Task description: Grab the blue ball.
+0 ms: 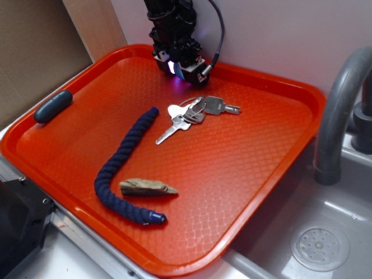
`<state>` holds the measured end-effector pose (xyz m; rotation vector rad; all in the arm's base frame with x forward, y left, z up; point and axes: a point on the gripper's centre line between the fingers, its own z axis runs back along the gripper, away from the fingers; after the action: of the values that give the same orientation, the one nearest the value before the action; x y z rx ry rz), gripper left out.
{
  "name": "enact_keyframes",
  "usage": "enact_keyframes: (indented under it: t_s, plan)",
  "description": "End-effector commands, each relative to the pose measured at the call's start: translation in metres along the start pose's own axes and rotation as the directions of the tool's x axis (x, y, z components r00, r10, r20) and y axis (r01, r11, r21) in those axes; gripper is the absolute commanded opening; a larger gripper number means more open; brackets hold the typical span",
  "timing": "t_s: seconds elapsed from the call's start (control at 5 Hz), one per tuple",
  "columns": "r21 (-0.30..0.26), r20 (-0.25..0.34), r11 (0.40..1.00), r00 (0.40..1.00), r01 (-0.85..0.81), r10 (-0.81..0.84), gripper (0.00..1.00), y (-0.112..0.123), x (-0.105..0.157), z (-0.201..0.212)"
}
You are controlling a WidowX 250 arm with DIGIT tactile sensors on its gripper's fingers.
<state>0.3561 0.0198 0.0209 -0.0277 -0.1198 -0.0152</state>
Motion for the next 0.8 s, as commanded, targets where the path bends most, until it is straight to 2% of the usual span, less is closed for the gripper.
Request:
enact_keyframes:
  t_s: [0.0,0.2,0.4,0.6]
  plan:
    - [-0.010,0.080,1.000,0.997,-0.020,0.021,0.00,-0.005,-0.020,0.075]
    - [-0.002,0.025,0.996,0.995,-0.093,0.093,0.00,-0.021,-0.057,0.131]
    - [0.034,-0.036,0.996,0.996,-0.079,0.080,0.00,-0.034,-0.088,0.186]
    - [0.062,-0.034,0.996,0.997,-0.068,0.070,0.00,-0.047,-0.110,0.225]
